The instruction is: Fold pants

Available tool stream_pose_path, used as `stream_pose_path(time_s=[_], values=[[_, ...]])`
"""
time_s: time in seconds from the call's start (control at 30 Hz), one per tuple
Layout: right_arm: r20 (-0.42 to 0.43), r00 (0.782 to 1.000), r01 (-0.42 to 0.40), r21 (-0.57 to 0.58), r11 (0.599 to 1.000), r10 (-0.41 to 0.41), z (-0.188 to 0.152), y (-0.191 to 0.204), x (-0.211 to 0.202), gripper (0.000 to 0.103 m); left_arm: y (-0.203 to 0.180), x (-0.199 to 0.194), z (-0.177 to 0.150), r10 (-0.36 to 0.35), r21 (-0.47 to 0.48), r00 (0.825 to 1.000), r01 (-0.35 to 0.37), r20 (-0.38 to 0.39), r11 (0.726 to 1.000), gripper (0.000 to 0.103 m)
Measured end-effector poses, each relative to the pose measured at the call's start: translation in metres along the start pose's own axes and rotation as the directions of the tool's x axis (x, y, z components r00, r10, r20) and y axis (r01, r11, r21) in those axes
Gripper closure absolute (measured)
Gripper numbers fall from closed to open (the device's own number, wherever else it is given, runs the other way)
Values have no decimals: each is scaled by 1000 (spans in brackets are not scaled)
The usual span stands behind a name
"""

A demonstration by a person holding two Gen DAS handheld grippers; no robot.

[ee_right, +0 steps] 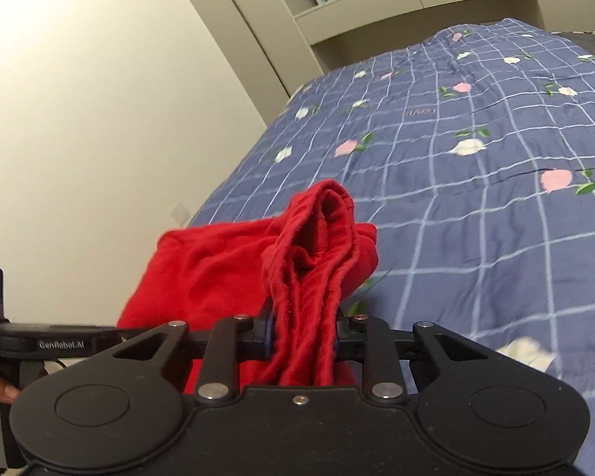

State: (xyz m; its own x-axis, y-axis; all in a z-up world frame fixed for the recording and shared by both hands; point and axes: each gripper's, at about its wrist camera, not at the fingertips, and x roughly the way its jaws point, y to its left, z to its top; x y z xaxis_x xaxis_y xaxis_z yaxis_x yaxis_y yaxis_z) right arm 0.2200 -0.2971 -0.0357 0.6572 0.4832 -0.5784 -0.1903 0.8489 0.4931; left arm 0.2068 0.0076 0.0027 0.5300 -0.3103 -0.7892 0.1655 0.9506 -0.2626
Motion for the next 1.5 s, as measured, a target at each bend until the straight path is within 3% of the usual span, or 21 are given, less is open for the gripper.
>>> stream_pose_path(time_s=[0.2,0.33,0.57,1.0,1.1,1.17,1.23,1.43,1.5], values=[[-57,997,50,-80,996,-55,-25,57,10,76,31,-9,-20,58,-8,998,-58,-35,998,74],[-76,991,104,-129,986,-114,-46,74,24,75,41,1,-37,77,-35,995,-80,-61,996,74],[-57,983,162,-202,966,-176,-59,78,31,72,54,6,-53,73,-108,997,-77,-38,991,71],[-43,979,187,-200,962,-199,-60,71,25,65,49,0,-54,107,-94,994,-110,-38,990,62],[-20,975,211,-216,953,-220,-61,73,19,52,45,-7,-58,125,-88,992,-127,-29,988,53],[-2,974,219,-222,950,-225,-62,75,12,37,44,-15,-62,130,-85,991,-130,-14,988,31],[20,973,227,-234,945,-228,-64,79,4,29,39,-26,-67,146,-76,989,-144,22,987,20],[105,974,221,-244,944,-200,-77,91,-32,11,27,-64,-89,158,-74,980,-150,118,986,1],[135,973,215,-249,944,-186,-83,96,-45,6,22,-77,-99,165,-64,973,-157,158,986,1]])
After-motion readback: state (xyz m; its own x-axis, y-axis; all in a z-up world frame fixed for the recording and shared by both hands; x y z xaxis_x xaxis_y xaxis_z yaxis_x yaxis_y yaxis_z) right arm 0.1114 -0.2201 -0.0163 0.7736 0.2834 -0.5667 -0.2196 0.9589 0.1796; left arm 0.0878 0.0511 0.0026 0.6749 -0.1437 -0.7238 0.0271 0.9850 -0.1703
